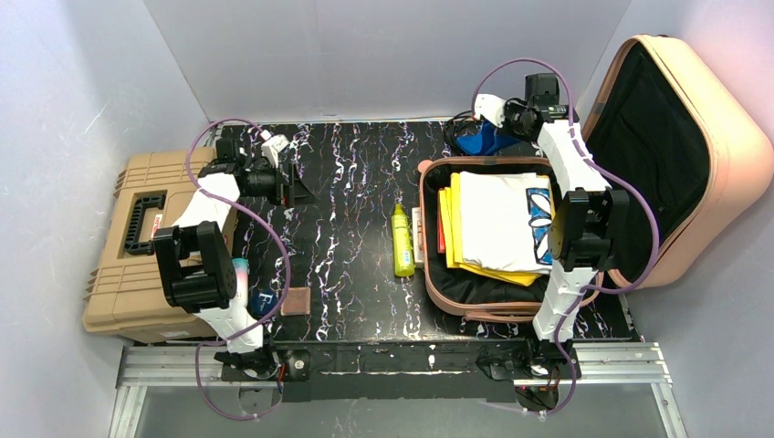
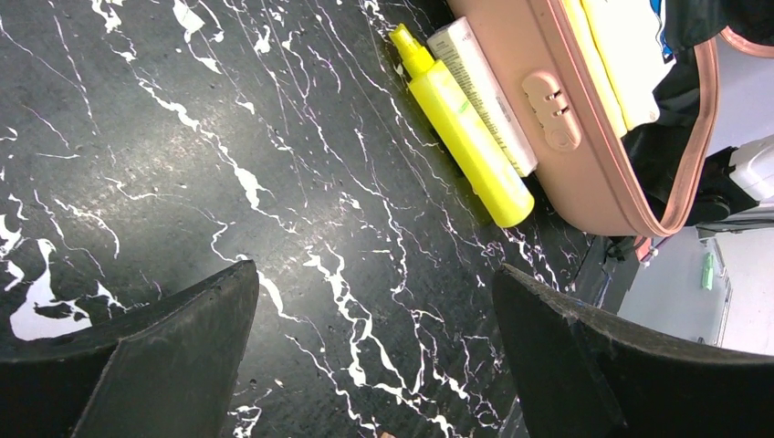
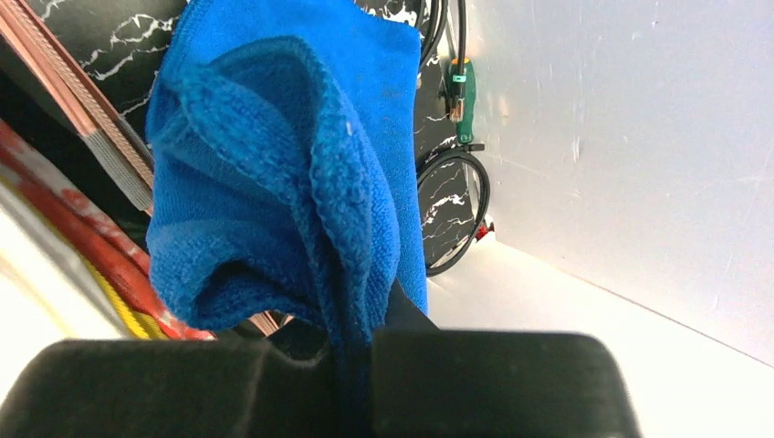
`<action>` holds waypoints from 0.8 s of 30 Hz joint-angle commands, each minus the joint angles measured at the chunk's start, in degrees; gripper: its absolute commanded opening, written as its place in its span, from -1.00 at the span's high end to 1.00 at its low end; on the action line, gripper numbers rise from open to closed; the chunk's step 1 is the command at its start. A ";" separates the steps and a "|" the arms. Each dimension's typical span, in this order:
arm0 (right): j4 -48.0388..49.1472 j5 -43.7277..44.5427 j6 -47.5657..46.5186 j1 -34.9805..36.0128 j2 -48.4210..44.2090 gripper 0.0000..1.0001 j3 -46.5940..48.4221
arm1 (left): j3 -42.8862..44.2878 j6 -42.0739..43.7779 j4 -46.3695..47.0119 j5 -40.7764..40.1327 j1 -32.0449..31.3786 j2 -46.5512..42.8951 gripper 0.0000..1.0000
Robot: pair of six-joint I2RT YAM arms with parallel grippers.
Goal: Pack the luggage
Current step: Place the toiletry item in the luggage.
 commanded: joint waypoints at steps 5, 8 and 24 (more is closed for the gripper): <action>-4.95 0.09 4.12 1.14 -1.46 0.97 0.02 | -2.78 0.77 -0.48 1.75 0.29 -5.74 -0.97; -6.01 2.89 10.00 2.33 -0.60 0.97 1.79 | -3.12 0.78 -0.48 2.06 0.23 -5.48 -0.97; -2.80 8.44 12.68 4.35 -12.43 0.97 -11.14 | -5.34 1.71 0.40 2.72 0.29 -4.10 -0.97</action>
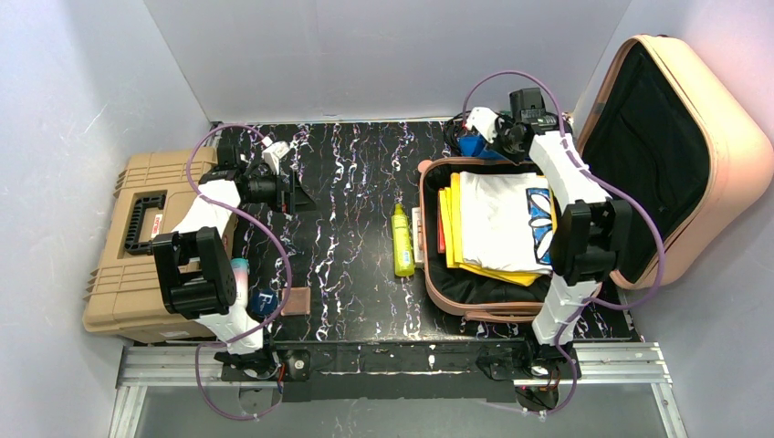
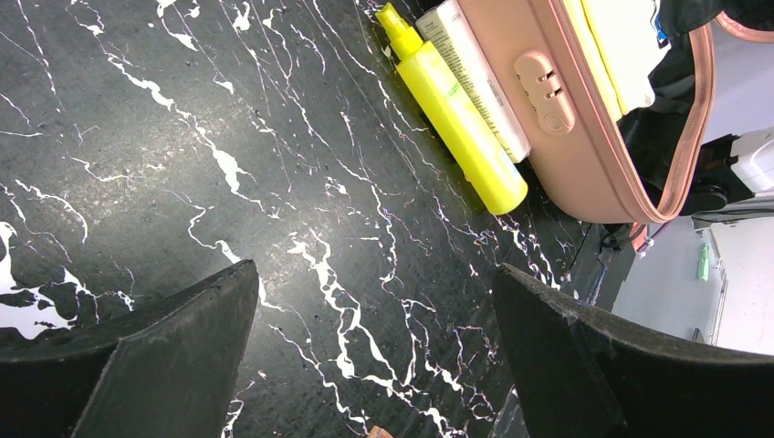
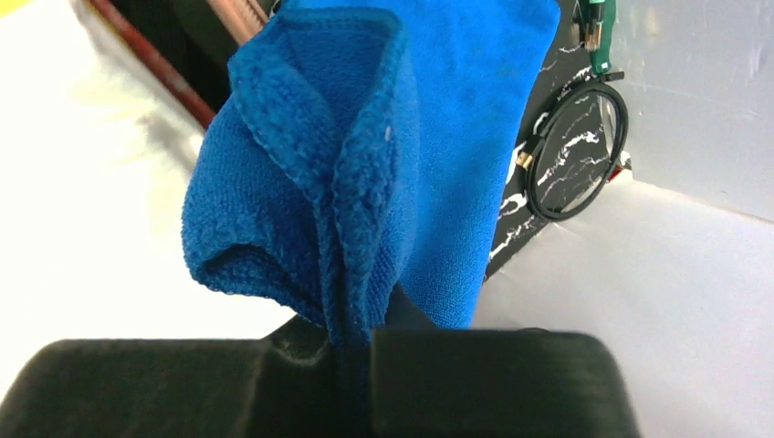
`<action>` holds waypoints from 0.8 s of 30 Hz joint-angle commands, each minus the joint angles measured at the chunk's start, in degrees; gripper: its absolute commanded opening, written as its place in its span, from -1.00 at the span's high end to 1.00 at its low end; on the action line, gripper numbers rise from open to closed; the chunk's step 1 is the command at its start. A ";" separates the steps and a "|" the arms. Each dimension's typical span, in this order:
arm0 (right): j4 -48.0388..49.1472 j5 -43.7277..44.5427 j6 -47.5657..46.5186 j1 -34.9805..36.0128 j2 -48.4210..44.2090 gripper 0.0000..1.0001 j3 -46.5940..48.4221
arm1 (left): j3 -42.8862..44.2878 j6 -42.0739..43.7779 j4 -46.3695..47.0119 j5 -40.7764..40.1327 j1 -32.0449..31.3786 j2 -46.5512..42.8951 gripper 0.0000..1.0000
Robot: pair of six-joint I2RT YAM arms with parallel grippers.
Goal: Pack the luggage
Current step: Place the toiletry item in the luggage.
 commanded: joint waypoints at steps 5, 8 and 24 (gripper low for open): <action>0.81 0.87 -10.44 -0.23 -11.06 0.97 -7.54 | -0.75 0.99 -0.43 2.19 0.32 -0.75 -0.97; -0.03 -1.16 -10.52 -0.15 -12.87 0.97 -8.92 | -0.86 1.04 -0.42 1.98 0.22 -1.03 -0.97; 13.33 -6.69 -11.50 -0.18 -29.31 0.97 -30.98 | -1.42 2.10 -1.26 1.49 0.23 -2.24 -0.97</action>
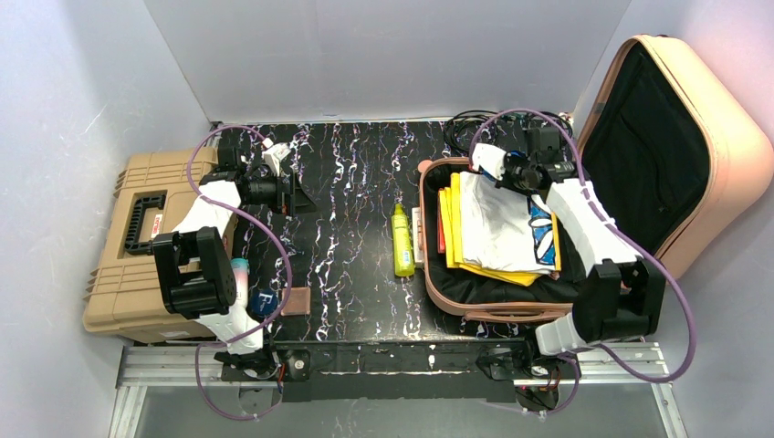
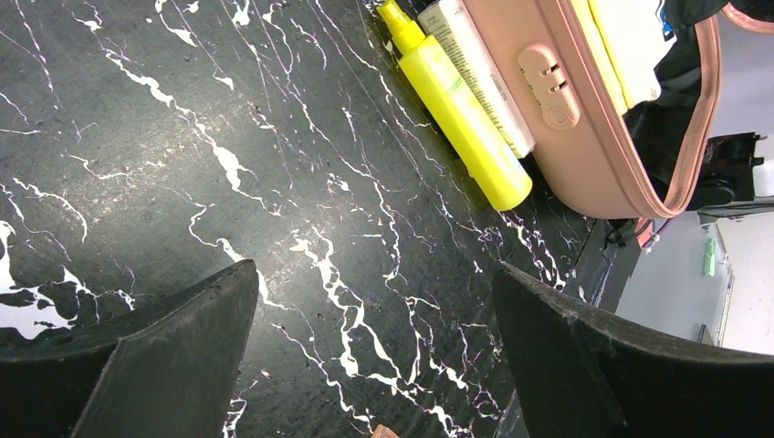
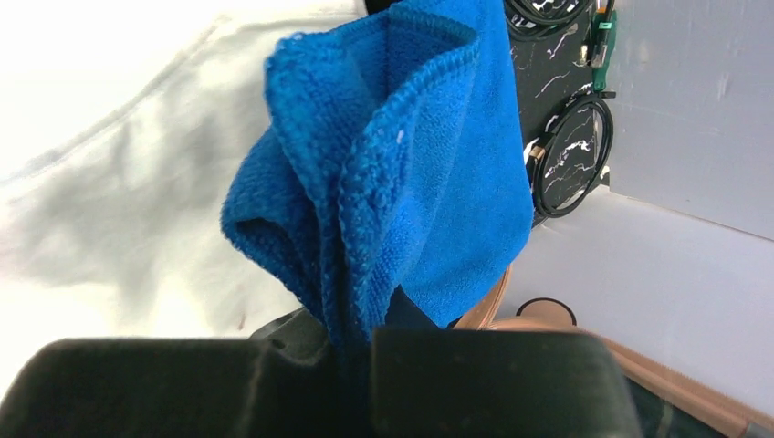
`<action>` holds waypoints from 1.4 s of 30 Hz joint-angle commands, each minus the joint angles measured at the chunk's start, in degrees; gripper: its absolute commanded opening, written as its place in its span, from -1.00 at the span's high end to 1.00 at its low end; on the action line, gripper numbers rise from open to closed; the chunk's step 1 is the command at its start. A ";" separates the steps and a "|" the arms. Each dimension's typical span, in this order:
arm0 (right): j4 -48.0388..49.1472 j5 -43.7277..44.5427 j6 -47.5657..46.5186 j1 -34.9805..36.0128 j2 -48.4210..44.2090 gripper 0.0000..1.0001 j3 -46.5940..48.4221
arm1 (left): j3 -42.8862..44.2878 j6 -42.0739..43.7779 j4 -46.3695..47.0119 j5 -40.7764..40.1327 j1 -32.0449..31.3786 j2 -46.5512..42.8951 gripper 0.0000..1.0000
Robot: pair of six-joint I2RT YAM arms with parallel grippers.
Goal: Pack the luggage
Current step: Place the toiletry item in the luggage.
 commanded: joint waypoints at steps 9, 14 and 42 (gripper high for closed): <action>6.17 -5.81 -6.20 -0.17 -11.70 0.97 -11.34 | -1.21 1.47 -1.50 1.16 0.23 -2.56 -0.97; 3.46 -6.62 -9.03 -0.15 -14.61 0.97 -13.82 | -1.26 1.47 -1.50 1.20 0.24 -2.46 -0.97; -12.76 -5.42 -14.61 -0.23 -22.89 0.97 -19.45 | -1.49 1.33 -1.33 1.40 0.27 -2.61 -0.97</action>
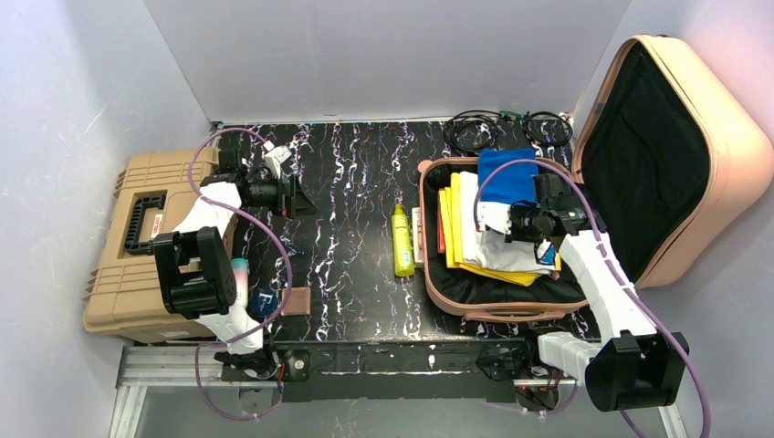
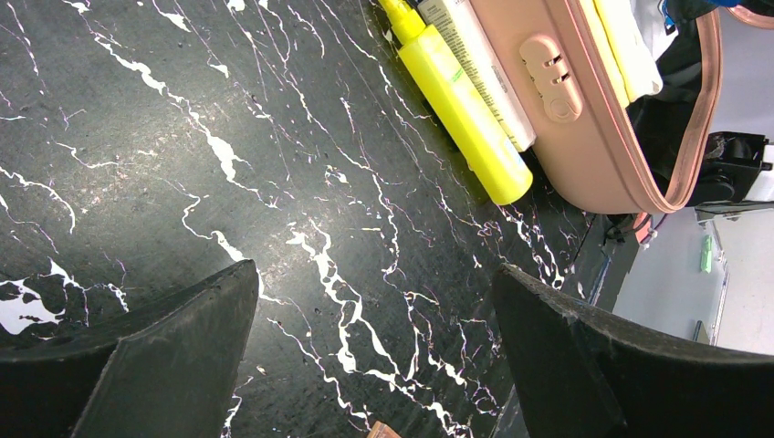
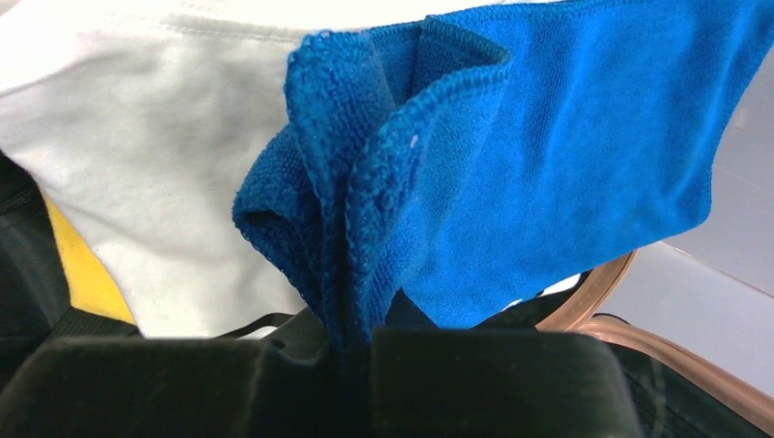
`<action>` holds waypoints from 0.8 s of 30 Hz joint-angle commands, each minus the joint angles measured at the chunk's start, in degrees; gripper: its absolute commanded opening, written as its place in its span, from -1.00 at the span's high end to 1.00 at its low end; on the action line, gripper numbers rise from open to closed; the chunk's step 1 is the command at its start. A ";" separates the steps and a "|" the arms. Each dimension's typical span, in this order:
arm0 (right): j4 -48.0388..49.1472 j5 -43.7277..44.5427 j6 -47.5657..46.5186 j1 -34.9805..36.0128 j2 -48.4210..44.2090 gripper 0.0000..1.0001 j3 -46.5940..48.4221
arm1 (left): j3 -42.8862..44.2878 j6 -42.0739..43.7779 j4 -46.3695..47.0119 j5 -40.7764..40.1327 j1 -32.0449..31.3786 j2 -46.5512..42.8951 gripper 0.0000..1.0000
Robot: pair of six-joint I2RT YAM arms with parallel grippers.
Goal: Pack the luggage
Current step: Place the toiletry item in the luggage.
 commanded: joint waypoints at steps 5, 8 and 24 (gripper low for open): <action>-4.78 -0.59 -2.02 -0.22 -1.91 0.97 -0.21 | -0.40 0.70 -1.04 1.43 0.28 -2.28 -0.97; -5.68 -0.44 -2.44 -0.21 -2.29 0.97 0.03 | -0.33 0.66 -1.04 1.49 0.24 -2.33 -0.97; -11.34 1.46 -7.77 -0.21 -2.85 -0.03 0.27 | 0.32 -0.24 -0.96 1.49 0.23 -2.59 -0.97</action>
